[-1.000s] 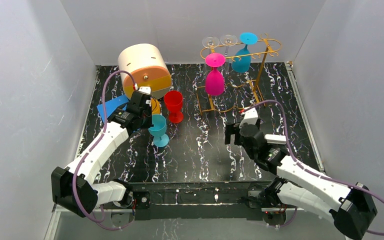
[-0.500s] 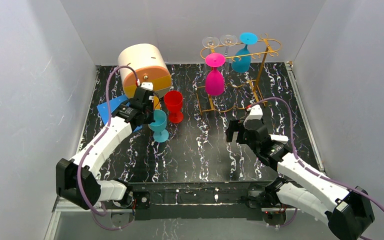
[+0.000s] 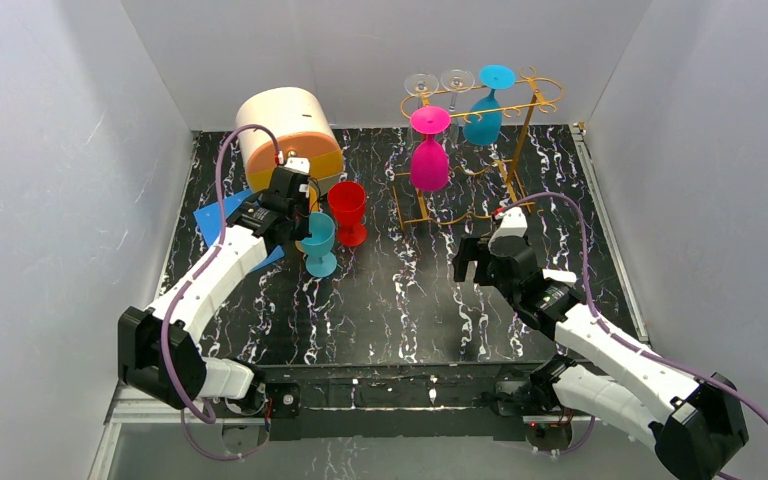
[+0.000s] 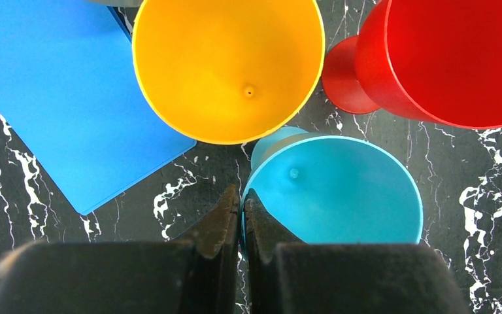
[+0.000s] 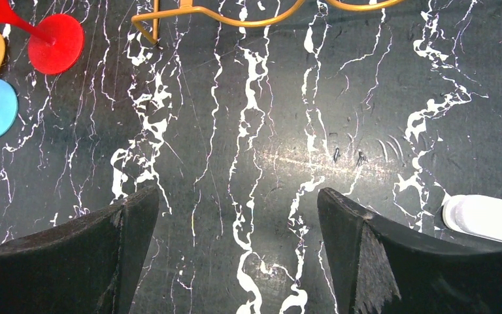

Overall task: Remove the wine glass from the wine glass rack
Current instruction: Place the wine glass at the center of the board.

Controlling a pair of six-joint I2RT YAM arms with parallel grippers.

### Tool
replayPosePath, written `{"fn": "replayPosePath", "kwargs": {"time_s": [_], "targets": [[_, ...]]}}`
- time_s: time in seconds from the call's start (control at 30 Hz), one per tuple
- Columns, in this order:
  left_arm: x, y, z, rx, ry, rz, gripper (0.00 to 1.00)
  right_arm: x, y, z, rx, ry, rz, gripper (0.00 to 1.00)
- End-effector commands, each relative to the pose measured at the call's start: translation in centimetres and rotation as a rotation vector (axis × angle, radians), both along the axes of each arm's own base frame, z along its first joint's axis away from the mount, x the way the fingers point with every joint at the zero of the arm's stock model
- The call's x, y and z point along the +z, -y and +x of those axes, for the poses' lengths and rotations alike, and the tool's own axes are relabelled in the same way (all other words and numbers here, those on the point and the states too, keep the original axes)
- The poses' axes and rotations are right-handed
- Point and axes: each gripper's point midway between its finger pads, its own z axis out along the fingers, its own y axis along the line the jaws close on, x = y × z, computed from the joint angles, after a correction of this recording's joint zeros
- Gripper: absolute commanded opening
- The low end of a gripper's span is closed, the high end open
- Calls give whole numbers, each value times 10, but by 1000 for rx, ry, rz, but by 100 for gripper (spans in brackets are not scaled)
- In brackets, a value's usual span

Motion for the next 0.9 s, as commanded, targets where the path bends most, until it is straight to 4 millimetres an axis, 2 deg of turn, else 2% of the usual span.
{"fn": "replayPosePath", "kwargs": {"time_s": [0.0,0.23,0.37,0.53,0.7,0.87], "targets": [[5,3,-7,-42,-14,-23,0,28,-4,11,-11,57,40,99],[10,9,-32,-110,-58,-72,0,30,-5,11,-3,65,44,99],[12,3,-43,-109,-71,-55,0,32,-6,10,1,69,53,99],[11,-8,-38,-58,-51,-13,0,35,-10,10,15,68,67,99],[11,-2,-26,-58,-58,-13,0,37,-11,9,21,68,78,99],[3,-1,-22,-48,-59,-16,0,38,-9,8,11,69,81,99]]}}
